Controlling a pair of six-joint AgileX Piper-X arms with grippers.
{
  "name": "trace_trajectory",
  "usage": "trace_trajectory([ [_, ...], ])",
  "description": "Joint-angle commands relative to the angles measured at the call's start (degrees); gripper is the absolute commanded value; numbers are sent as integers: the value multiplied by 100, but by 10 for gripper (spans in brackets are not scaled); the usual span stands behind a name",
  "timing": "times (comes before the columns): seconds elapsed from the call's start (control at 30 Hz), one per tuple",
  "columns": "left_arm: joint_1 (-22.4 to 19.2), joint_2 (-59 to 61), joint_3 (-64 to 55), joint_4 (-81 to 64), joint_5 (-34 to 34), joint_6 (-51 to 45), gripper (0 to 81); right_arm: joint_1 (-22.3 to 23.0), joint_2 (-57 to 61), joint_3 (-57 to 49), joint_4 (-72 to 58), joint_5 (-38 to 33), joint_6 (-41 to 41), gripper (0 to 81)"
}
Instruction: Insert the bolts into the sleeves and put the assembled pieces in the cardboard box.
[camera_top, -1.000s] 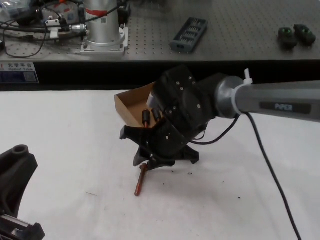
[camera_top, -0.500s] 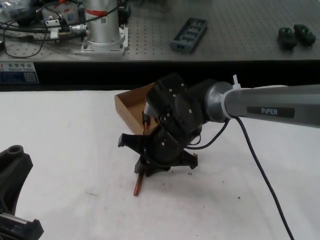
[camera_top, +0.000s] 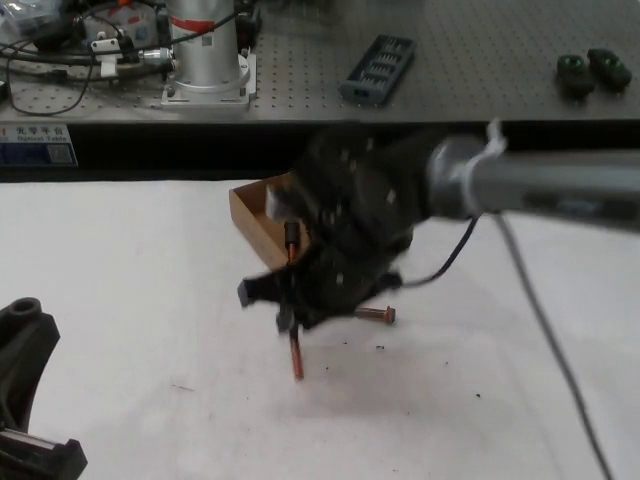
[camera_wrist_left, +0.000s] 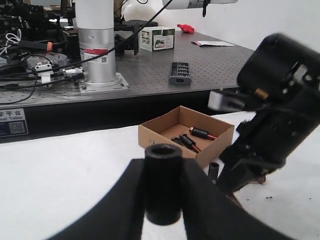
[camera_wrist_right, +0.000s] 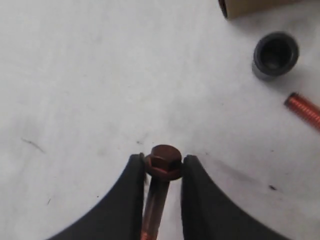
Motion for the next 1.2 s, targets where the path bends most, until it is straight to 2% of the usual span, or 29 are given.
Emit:
trace_trajectory([
  [0.0,-7,-65,-23,-221,-151,62,0,17,-588,-63,36,274,-402,58],
  [0.13,-7,-65,-23,-300,-69,-360,0,91,-1522,146,-67,459,-734,58],
  [0.27,-7,128,-23,-588,504,-452,0,291,-2478,635,-417,985,-1172,58],
  [0.33,-7,346,-23,-958,663,-606,0,475,-3065,1104,-867,1205,-1418,58],
  [0.47,-7,993,-23,-1687,798,-740,0,753,-4243,2312,-2192,1190,-1575,58],
  [0.67,-7,2462,-23,-3266,807,-913,0,890,-5529,4213,-3918,1101,-2045,58],
  [0.83,-7,4113,-288,-4868,1828,-685,0,841,-6164,5430,-5383,1063,-2385,58],
  [1.17,-7,7094,-1463,-6114,4189,-674,6,542,-6267,6899,-7805,1063,-2594,58],
])
